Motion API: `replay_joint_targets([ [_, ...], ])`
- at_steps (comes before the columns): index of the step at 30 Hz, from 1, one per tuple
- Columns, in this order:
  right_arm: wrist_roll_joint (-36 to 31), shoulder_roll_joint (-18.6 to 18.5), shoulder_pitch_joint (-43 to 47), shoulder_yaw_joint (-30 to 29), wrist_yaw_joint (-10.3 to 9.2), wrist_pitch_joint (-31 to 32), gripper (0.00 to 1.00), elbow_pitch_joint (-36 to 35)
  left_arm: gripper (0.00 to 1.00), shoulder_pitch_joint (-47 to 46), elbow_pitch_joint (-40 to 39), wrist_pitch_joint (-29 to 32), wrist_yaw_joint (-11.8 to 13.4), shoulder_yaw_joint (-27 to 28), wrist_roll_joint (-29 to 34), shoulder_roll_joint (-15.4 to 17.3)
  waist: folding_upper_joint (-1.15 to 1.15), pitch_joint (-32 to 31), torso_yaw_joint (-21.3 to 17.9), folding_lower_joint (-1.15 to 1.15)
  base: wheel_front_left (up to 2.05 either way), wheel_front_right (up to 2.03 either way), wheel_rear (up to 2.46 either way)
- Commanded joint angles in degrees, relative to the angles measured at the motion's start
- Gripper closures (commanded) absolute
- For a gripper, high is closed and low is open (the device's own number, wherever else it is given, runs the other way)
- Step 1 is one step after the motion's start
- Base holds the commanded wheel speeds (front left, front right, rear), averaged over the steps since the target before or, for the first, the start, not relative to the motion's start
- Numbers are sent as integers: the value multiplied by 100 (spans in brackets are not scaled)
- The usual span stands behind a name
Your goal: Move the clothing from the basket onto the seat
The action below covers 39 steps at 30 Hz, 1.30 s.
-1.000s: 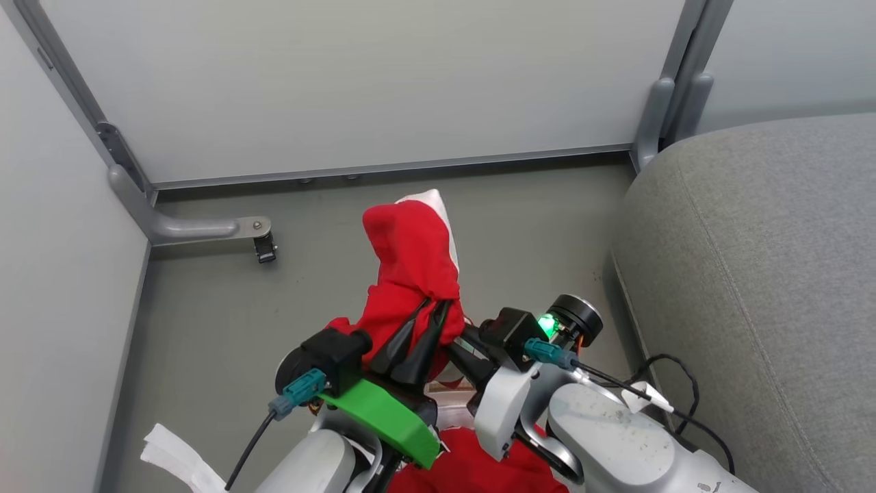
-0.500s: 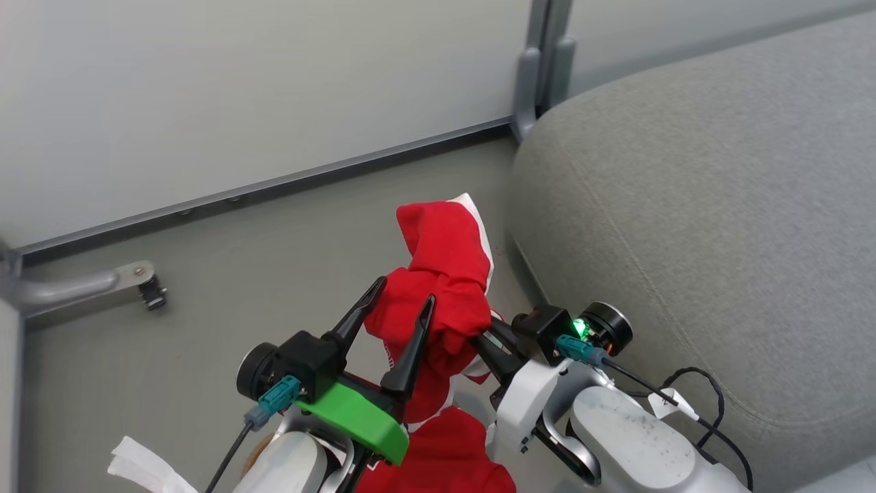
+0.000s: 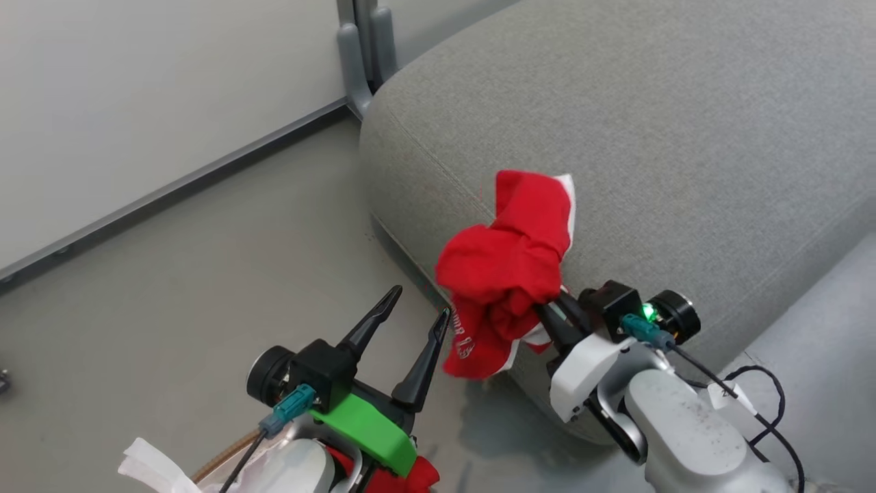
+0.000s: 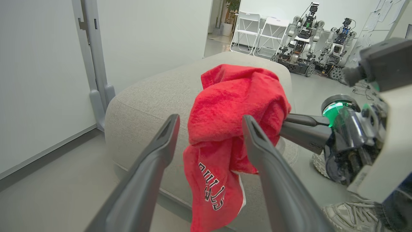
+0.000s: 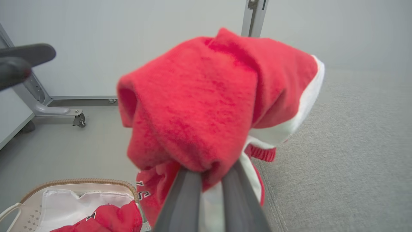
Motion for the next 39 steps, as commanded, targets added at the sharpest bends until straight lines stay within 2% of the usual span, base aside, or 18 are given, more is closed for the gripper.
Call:
replay_joint_targets([
  [1,-89,-14,-129,-119,-8,-13,100,-10,0,-106,-7,-4,-2,0,-1,131,0,360,-279,0,0,0,0],
  [7,-494,-163,-945,-576,-8,-13,100,324,0,-146,-95,-4,-2,-5,72,553,0,886,-296,0,0,0,0],
  [10,-634,-282,-1454,-887,-8,-13,100,606,0,-252,-193,-5,-2,-75,90,738,0,1249,-115,0,0,0,0],
  [13,-878,-361,-2014,-1332,-8,-13,100,897,0,-394,-271,-4,-2,-178,132,1002,0,1651,92,0,0,0,0],
  [18,-1458,-481,-2972,-2523,-8,-13,100,1358,0,-741,-527,-5,-2,-318,55,1392,0,2402,592,0,0,0,0],
  [24,-2060,-740,-3632,-3613,-9,8,100,1867,0,-1005,-707,-5,-2,-368,5,1600,0,2945,1059,0,0,0,0],
  [32,-2863,-895,-4298,-4954,-8,180,100,1973,0,-1169,-801,-5,-3,-431,-45,1683,0,3342,1528,0,0,0,0],
  [33,-2974,-914,-4349,-5081,-8,195,94,1964,0,-1176,-799,-5,-3,-428,-68,1677,0,3368,1568,0,0,0,0],
  [34,-3084,-880,-4376,-5232,-8,248,55,1953,0,-1191,-800,-4,-3,-425,-68,1681,0,3395,1602,0,0,0,0],
  [35,-3160,-859,-4381,-5374,-8,286,9,1954,0,-1191,-790,-5,-3,-410,-83,1671,0,3409,1627,0,0,0,0],
  [36,-3305,-829,-4384,-5508,-8,308,0,1922,0,-1182,-780,-5,-3,-397,-102,1651,0,3418,1647,0,0,0,0],
  [39,-3613,-696,-4235,-5916,-8,291,0,1817,0,-1161,-747,-4,-3,-376,-114,1623,0,3384,1678,0,0,0,0],
])
